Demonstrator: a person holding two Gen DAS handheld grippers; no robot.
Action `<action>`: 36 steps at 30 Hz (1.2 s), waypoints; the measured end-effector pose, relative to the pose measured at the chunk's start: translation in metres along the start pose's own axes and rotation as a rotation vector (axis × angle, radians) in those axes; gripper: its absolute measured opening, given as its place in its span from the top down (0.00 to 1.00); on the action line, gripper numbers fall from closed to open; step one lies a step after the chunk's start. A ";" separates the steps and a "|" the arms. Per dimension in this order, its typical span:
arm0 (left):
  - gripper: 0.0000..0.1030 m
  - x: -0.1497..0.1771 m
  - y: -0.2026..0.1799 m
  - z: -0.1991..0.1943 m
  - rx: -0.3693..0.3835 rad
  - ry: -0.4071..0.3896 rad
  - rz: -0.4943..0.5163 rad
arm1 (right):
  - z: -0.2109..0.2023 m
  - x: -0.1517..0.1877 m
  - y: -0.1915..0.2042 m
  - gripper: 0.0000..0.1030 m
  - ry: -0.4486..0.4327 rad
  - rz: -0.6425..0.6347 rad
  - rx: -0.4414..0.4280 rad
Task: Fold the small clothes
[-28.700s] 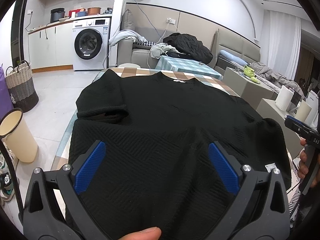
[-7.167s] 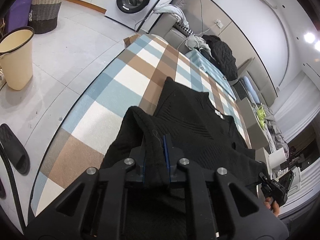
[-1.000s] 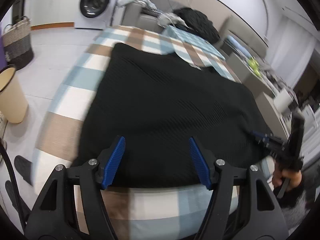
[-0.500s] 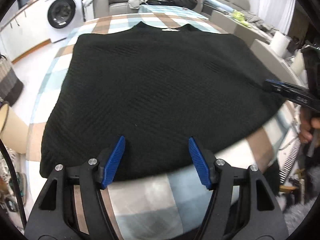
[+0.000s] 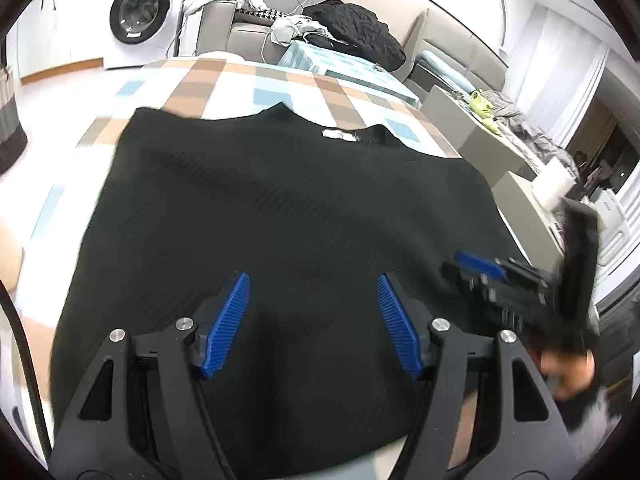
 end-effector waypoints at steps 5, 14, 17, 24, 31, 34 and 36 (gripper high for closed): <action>0.38 -0.023 -0.026 0.049 -0.025 0.024 0.068 | -0.003 0.000 -0.003 0.69 0.005 -0.077 0.046; 0.36 -0.021 -0.021 0.094 -0.133 0.099 0.167 | -0.013 0.003 -0.078 0.68 0.020 0.040 0.206; 0.33 -0.012 -0.006 0.081 -0.160 0.112 0.164 | -0.020 0.006 -0.106 0.68 0.019 0.103 0.232; 0.33 0.019 0.040 0.027 -0.224 0.105 0.099 | -0.040 0.014 -0.111 0.63 0.001 0.146 0.181; 0.33 0.052 0.070 -0.028 -0.199 0.061 -0.019 | -0.089 0.045 -0.120 0.61 -0.017 0.250 0.179; 0.33 0.062 0.071 -0.049 -0.182 0.033 -0.050 | -0.115 0.061 -0.128 0.60 -0.033 0.366 0.142; 0.33 0.067 0.072 -0.060 -0.167 0.018 -0.077 | -0.128 0.071 -0.131 0.58 -0.034 0.412 0.125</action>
Point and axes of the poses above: each gripper's, at about its wrist camera, not at the fingertips, and z roughly the way its jaws point, y to its left, x to its underside, the point moved 5 cm from there along z, roughly the way its jaws point, and after that the axes turned 6 degrees about -y, right-handed, at the moved point
